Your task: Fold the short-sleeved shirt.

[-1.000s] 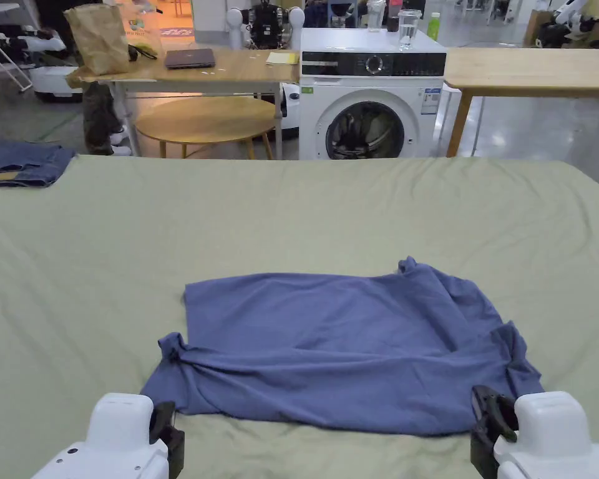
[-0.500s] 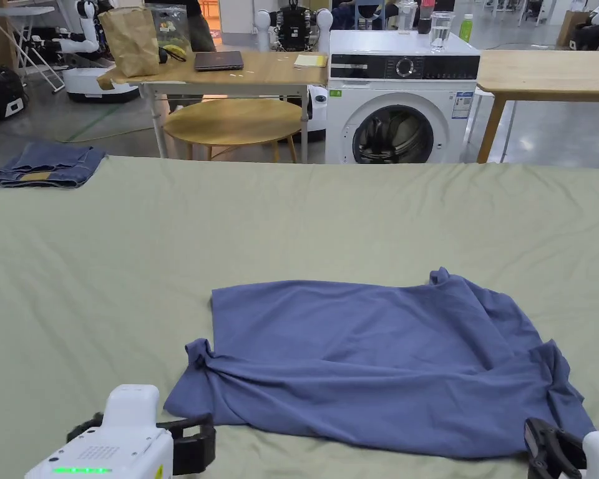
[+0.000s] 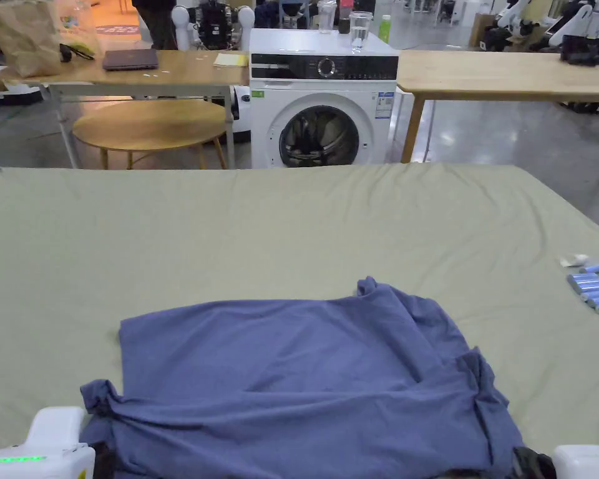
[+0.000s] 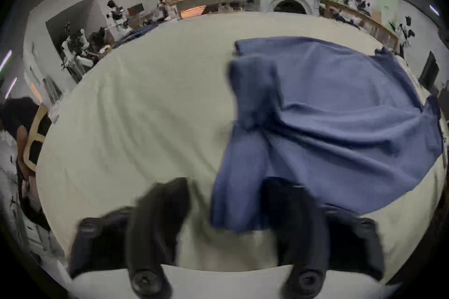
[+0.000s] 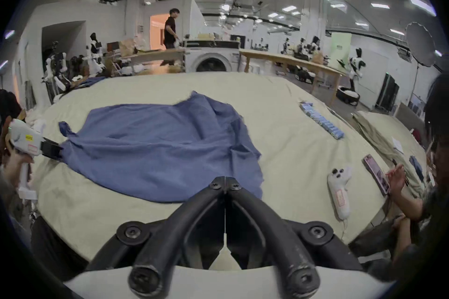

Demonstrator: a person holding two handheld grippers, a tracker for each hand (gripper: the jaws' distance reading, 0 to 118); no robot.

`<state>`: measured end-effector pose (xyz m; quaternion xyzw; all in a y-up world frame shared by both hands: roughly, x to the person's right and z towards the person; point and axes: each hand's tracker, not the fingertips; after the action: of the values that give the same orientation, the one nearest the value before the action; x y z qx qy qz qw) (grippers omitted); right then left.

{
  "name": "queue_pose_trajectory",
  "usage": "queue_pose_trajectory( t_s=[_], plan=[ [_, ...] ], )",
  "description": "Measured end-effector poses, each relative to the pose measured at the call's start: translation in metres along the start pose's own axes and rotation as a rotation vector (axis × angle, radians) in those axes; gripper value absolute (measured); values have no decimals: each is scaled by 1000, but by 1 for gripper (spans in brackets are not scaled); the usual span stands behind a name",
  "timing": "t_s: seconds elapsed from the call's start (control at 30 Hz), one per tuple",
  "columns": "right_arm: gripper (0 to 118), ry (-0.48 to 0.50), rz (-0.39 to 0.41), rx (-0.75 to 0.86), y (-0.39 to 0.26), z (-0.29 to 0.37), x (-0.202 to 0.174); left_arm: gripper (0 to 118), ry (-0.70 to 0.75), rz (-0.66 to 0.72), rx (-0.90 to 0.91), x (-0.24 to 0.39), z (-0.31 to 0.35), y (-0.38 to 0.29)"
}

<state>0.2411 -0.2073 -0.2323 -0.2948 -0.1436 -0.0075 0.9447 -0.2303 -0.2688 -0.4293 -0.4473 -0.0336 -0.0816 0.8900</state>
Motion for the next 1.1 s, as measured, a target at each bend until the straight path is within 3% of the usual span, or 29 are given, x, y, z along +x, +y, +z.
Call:
queue_pose_trajectory(
  t_s=[0.07,0.13,0.17,0.2,0.23,0.27,0.37,0.4,0.43,0.47,0.5,0.53,0.6,0.63,0.7,0.8,1.1],
  plan=[
    [0,-22,-11,-50,0,-17,10,1,20,-30,65,8,14,2],
    [5,-31,-14,-53,0,-34,17,1,8,-23,62,13,34,5],
    [40,-18,-24,-54,0,-41,21,1,-33,18,86,12,41,6],
    [83,10,-36,-83,1,-51,23,1,-16,14,94,12,46,5],
    [115,22,-39,-135,1,-64,26,1,2,1,98,10,49,10],
    [117,44,-59,-133,-3,-72,27,1,2,2,101,9,53,12],
    [115,26,-63,-129,1,-93,30,1,-11,12,105,9,54,14],
    [108,47,-69,-151,1,-98,31,1,-10,11,101,9,53,14],
    [90,75,-84,-165,2,-106,36,1,-11,18,98,9,52,12],
    [51,91,-106,-192,1,-111,39,1,-14,25,93,9,50,11],
    [20,120,-126,-232,-1,-116,40,1,-15,29,87,8,47,10],
    [9,181,-152,-278,-2,-118,39,1,-14,30,87,9,47,9],
    [8,120,-68,-246,1,-109,32,1,-7,29,93,11,53,7],
    [8,138,-54,-235,5,-100,30,1,-8,31,101,9,56,7],
    [8,154,-108,-178,12,-82,34,1,-10,38,125,6,68,7],
    [8,176,-126,-110,26,-46,42,1,-22,54,175,-1,92,8],
    [8,159,13,-98,15,38,44,1,-44,82,225,-26,164,-44]
  ],
)
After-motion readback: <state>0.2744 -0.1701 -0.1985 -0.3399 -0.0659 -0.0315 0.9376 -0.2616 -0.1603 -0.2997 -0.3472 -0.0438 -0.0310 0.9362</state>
